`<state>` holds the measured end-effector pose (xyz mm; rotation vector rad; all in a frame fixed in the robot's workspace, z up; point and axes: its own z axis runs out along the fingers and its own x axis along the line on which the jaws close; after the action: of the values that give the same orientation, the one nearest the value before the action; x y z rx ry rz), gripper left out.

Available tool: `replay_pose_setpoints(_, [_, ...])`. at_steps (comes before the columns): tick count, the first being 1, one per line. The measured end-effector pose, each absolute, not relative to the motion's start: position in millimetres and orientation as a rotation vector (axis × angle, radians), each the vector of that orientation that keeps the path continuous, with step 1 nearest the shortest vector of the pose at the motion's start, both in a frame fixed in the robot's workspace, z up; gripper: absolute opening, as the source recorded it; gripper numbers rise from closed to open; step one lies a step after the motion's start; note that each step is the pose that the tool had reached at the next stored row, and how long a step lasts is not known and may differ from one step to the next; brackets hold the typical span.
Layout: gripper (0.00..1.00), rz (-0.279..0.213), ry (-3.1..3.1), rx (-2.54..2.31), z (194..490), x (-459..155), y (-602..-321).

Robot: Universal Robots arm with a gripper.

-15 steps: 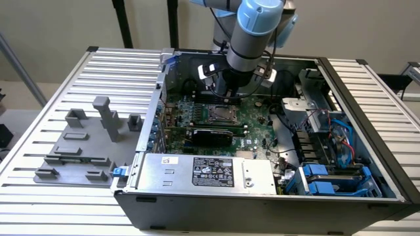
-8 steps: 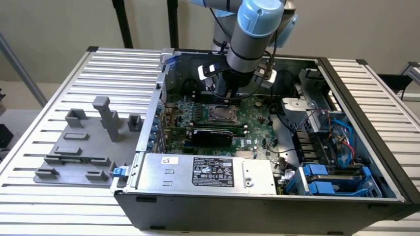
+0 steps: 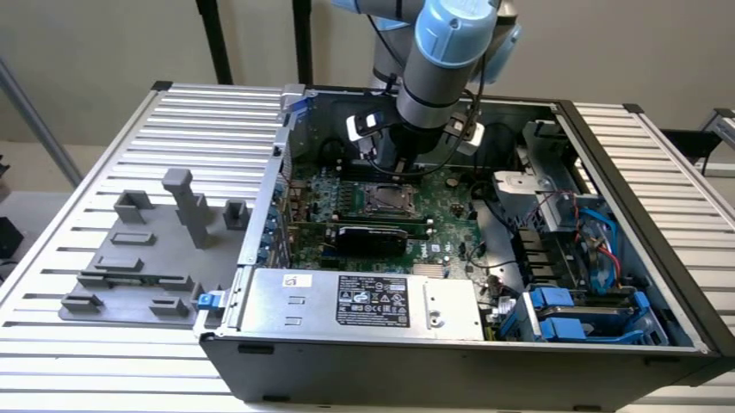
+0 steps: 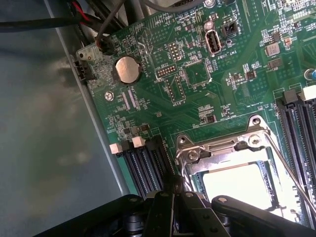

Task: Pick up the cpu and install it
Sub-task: 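Install the first cpu locking lever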

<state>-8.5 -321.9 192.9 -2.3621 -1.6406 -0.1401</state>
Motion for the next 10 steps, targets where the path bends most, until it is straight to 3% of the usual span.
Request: replay_pose_setpoints(10, [0.11, -0.136, -1.639, -2.360, 200.2, -8.4, -322.0])
